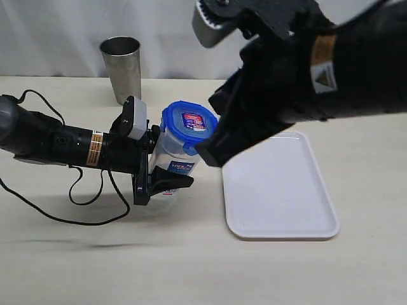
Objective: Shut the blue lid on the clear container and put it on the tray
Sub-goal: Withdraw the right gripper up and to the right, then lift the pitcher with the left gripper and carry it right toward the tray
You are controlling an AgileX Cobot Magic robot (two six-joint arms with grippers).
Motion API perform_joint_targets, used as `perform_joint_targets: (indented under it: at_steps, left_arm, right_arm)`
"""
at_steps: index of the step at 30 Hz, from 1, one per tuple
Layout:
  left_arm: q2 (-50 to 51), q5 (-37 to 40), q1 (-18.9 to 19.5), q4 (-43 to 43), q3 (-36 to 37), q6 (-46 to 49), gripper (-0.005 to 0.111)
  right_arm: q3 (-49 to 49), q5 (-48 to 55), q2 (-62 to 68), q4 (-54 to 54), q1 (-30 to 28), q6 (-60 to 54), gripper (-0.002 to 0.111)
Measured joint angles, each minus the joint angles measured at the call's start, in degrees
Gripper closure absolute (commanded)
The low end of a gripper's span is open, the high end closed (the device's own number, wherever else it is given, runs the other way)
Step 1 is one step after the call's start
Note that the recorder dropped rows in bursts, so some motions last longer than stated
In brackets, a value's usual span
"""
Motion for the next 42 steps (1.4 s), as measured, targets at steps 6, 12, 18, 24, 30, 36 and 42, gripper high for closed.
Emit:
perform_joint_targets:
  at_steps: [6,12,18,24,30,36,42]
  left_arm:
    - [0.00,0.00,0.00,0.00,0.00,0.12,0.107]
    - [0.00,0.12,0.00,0.00,0.00,0.12,0.107]
    - [0.00,0.12,0.00,-0.95,0.00,0.22,0.107]
    - [0.00,0.12,0.00,-2.24,0.00,0.92,0.107]
    - [0.00,0.12,0.00,-3.85,0.00,2.08,0.107]
    - [0.00,0.12,0.00,-3.96,0.00,2.31,0.107]
    - [0.00,-0.39,0.00,-5.69,0.00,4.16,0.107]
  right_arm:
    - [10.63,-12.37,-8.13,-0.61,0.00,0.00,0.103]
    - [17.88,-21.37,-14.75,-0.38,0.00,0.00,0.103]
    - [23.35,-22.15,-22.22,3.03,0.00,0.00,0.103]
    - [28.62,-24.05,-29.23,4.59,0.00,0.10,0.103]
    - [37.12,-34.03,-34.00,4.81,0.00,0.10,0.104]
    - [41.81,-38.04,-36.47,4.81,0.00,0.10,0.104]
    - [44.00,-38.53,-39.37,4.81,0.00,0.10,0.104]
